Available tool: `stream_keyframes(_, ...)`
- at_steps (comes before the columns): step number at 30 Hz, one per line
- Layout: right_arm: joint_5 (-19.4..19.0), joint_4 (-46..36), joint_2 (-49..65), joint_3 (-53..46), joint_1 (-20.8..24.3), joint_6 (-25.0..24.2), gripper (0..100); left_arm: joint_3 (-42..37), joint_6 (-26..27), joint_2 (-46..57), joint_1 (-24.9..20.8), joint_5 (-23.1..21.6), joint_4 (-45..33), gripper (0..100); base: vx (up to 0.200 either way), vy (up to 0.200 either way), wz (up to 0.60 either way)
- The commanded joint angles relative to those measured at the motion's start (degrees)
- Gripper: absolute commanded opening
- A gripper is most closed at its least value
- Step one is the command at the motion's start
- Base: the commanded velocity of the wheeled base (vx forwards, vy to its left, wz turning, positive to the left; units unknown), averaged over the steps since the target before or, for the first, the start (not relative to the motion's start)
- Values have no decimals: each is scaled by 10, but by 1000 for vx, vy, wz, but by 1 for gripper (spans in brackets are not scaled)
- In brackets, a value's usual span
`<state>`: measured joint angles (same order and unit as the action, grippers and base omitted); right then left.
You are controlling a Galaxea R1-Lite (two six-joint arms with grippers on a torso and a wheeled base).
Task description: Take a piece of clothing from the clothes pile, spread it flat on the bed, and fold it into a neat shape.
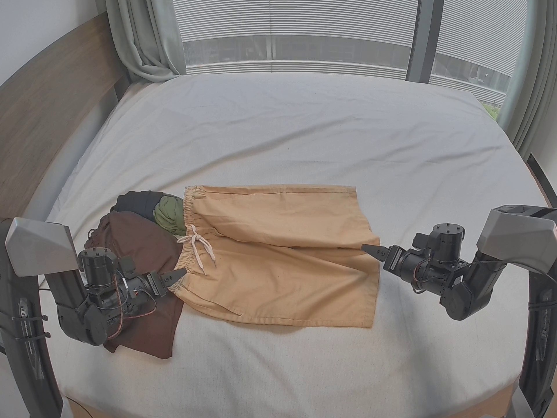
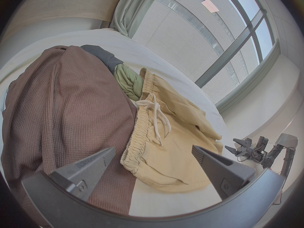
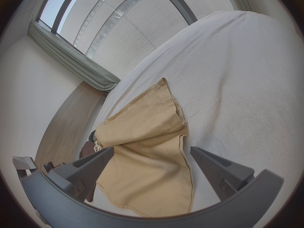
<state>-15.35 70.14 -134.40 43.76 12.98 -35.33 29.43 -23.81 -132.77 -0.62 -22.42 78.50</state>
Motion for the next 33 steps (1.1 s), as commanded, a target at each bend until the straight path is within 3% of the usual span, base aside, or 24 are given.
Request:
stream_keyframes(1,0,1,-2,1,0,0,100,-1,0,-7,-2,-1,0,100,0,0,0)
stream_keyframes(27,1,2,-2,3,0,0,100,4,-1,-44,-18,-3,12,100,0,0,0)
stream_keyframes(28,1,1,-2,3,0,0,100,8,-2,-47,-18,-3,17,0,0,0,0)
stream_keyframes(33,1,6,-2,2,0,0,100,12,-2,-58,-18,-2,24,0,0,0,0)
